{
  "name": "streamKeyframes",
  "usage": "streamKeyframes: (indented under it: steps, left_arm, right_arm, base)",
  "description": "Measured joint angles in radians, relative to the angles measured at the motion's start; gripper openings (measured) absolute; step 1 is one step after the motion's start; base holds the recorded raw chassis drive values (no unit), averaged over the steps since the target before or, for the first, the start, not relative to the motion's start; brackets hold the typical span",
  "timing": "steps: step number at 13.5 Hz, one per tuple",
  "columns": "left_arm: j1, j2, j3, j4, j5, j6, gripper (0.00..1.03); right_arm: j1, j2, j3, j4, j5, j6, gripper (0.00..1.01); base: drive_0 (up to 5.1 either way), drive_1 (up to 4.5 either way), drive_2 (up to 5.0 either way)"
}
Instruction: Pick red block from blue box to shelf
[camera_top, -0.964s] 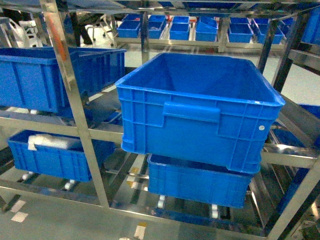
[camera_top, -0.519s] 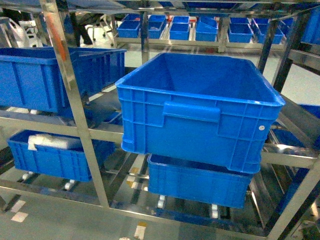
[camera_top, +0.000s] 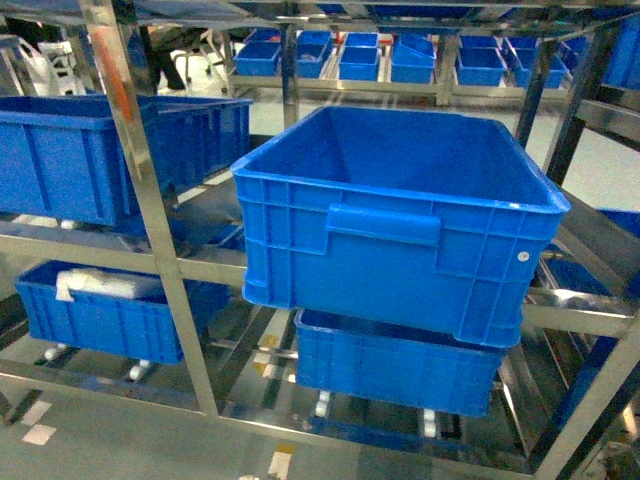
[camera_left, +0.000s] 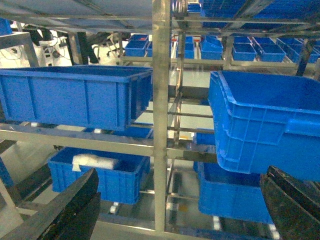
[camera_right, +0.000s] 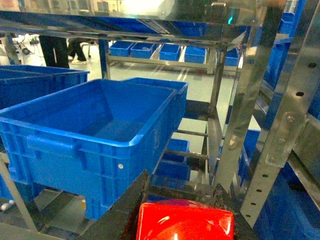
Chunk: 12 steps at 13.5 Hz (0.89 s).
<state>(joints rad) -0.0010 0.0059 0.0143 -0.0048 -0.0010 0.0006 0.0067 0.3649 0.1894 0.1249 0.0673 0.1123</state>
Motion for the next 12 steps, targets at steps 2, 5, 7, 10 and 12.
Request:
streamKeyframes:
  steps: [2, 5, 7, 10, 12]
  left_arm:
    - [0.0, 0.0, 0.0, 0.0, 0.0, 0.0, 0.98]
    - [0.0, 0.0, 0.0, 0.001, 0.0, 0.0, 0.98]
    - [0.001, 0.0, 0.0, 0.001, -0.001, 0.0, 0.98]
    - [0.001, 0.0, 0.0, 0.0, 0.0, 0.0, 0.98]
    - [0.001, 0.0, 0.0, 0.0, 0.0, 0.0, 0.98]
  right_arm:
    - [0.0, 0.0, 0.0, -0.002, 0.0, 0.0, 0.28]
    - [0.0, 0.0, 0.0, 0.001, 0.0, 0.0, 0.28]
    - [0.0, 0.0, 0.0, 0.003, 0.0, 0.0, 0.28]
    - [0.0, 0.006, 0.0, 0.0, 0.0, 0.0, 0.28]
    - [0.0, 0.004, 0.0, 0.0, 0.0, 0.0, 0.28]
  base:
    - [0.0, 0.0, 0.0]
    - [0.0, 1.36, -1.4]
    - [-0.1, 4.1, -4.4]
    - [0.0, 0.0, 0.0]
    - [0.0, 0.0, 0.0]
